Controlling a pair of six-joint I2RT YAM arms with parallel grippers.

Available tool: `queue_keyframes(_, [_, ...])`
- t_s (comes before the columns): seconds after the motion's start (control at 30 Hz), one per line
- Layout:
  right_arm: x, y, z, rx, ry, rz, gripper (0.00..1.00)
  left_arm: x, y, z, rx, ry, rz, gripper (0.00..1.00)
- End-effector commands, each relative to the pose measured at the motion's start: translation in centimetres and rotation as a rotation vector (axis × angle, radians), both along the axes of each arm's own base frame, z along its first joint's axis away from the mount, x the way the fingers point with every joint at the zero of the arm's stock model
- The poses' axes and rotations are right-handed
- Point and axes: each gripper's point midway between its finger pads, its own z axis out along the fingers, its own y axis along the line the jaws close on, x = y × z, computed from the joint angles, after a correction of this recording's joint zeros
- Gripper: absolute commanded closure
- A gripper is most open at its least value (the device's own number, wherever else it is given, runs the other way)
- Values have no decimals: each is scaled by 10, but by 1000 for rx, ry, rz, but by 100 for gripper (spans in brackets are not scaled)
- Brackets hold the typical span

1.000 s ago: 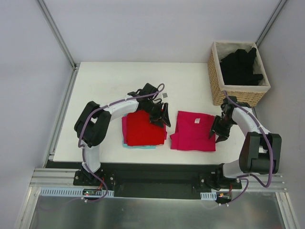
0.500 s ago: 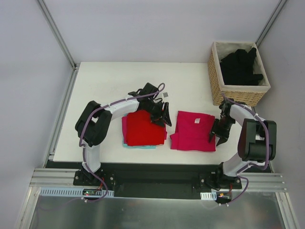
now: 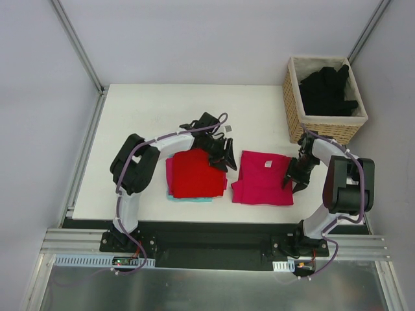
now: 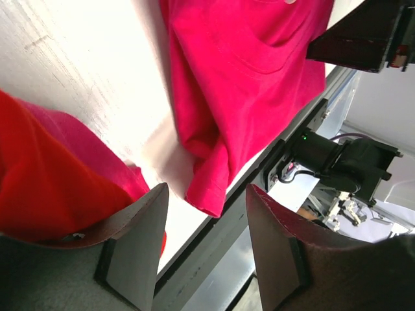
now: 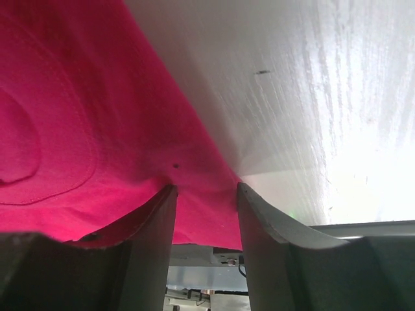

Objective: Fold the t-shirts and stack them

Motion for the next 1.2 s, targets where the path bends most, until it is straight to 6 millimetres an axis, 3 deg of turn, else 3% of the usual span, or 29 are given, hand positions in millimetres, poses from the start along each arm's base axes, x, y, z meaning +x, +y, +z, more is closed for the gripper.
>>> queue_keyframes(0.0, [15, 4, 3, 40, -35, -7, 55, -3, -15, 2, -32, 14, -33, 50])
queue_keyframes(0.27, [17, 7, 6, 60, -42, -2, 62, -5, -16, -11, -19, 43, -33, 47])
queue_keyframes(0.33, [15, 8, 6, 63, -39, 1, 65, -5, -17, -15, -13, 45, -31, 43])
queue_keyframes(0.43, [14, 7, 8, 59, -39, 9, 67, -6, -18, -21, 0, 43, -33, 29])
queue_keyframes(0.53, [13, 6, 9, 58, -38, 15, 68, -4, -20, -23, 11, 25, -32, 25])
queue_keyframes(0.83, [12, 0, 12, 55, -37, 18, 68, -10, -25, -31, 48, 43, -25, 33])
queue_keyframes(1.03, [10, -3, 13, 58, -32, 4, 69, -10, -24, -23, 126, -14, -20, 35])
queue_keyframes(1.17, [11, -4, 13, 69, -38, 27, 69, -10, -25, -37, 206, -55, -36, 37])
